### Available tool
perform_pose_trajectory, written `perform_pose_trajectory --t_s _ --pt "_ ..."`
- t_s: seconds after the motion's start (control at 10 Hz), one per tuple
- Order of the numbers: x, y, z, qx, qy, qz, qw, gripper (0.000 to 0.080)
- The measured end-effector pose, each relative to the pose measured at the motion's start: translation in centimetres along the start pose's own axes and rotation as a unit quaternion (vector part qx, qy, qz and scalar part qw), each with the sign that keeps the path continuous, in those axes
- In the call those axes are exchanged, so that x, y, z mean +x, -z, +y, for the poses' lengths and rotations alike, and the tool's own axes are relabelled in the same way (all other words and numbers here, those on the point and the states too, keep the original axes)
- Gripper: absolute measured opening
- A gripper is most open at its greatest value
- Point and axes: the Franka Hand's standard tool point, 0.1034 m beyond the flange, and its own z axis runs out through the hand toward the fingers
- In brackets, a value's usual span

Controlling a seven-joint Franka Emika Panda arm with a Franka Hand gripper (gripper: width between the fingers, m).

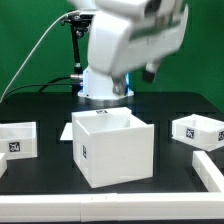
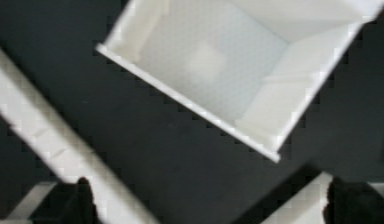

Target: Assemble drawer

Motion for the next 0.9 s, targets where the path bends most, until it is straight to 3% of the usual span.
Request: perform_pose_trajectory --t_s 0.1,0.2,0.3,0.7,0.8,0.9 --pt "-1.9 0.1 0.5 0.008 -0.034 0.002 0.999 0.0649" --pt "-3.1 -0.2 1.0 0.026 -0.056 0.005 0.998 0.0649" --pt "-3.4 -0.3 1.1 0.040 -0.069 0.011 0.997 0.0649" --pt "-3.4 -0.7 1.2 0.040 -0.073 0.005 0.997 0.0649" --pt "-4.4 -1.7 1.9 0.044 -0.114 -0.019 0.992 0.0649" --pt "-4.3 -2.3 2.7 0.037 -0.131 -0.027 0.990 0.0649"
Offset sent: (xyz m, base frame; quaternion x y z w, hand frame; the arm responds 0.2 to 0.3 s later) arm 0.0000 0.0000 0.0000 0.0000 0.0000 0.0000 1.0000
